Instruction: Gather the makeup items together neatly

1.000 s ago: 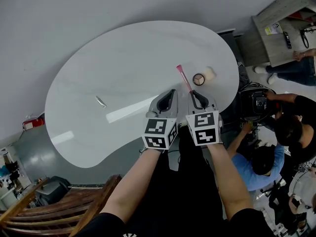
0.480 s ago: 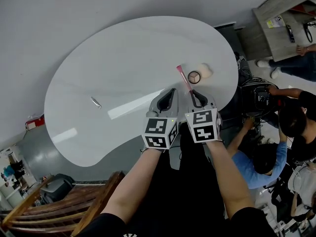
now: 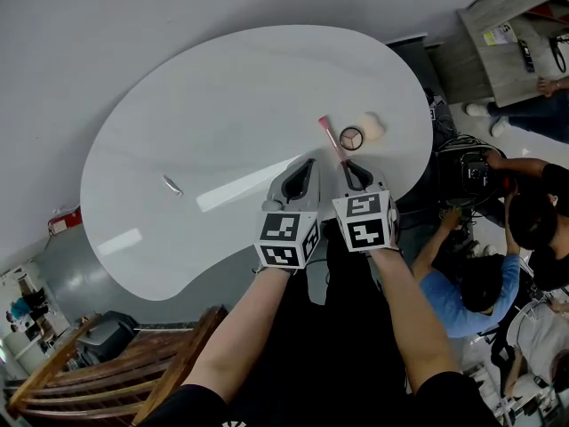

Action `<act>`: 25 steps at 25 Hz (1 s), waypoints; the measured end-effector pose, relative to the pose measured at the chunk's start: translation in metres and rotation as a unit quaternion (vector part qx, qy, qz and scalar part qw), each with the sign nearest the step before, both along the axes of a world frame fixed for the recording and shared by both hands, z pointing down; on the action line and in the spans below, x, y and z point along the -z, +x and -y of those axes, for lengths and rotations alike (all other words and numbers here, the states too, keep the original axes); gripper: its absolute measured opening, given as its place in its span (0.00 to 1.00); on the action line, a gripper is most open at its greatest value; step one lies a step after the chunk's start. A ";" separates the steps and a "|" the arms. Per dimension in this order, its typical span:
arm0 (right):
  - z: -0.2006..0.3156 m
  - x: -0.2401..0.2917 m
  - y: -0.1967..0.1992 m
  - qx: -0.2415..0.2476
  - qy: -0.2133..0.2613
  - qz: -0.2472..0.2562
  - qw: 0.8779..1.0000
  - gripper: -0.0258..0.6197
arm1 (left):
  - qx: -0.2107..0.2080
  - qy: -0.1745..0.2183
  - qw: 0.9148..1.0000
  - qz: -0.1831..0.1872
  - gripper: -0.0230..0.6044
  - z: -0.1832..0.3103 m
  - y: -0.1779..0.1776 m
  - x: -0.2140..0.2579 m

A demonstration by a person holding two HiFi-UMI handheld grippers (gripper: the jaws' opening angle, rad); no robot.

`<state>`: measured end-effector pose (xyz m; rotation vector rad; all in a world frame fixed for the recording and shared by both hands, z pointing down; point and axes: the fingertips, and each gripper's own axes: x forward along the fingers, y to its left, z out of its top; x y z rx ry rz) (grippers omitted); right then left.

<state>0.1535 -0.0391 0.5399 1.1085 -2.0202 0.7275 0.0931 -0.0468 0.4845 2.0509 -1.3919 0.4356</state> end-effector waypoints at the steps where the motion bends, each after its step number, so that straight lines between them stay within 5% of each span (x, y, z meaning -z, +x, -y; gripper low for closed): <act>1: 0.000 -0.001 0.000 -0.001 -0.002 -0.001 1.000 0.10 | 0.000 0.000 1.000 0.000 0.05 0.000 0.000 0.000; 25: -0.003 0.022 0.006 -0.008 0.010 -0.008 1.000 0.15 | -0.003 0.005 1.000 -0.005 0.05 -0.004 -0.002 0.007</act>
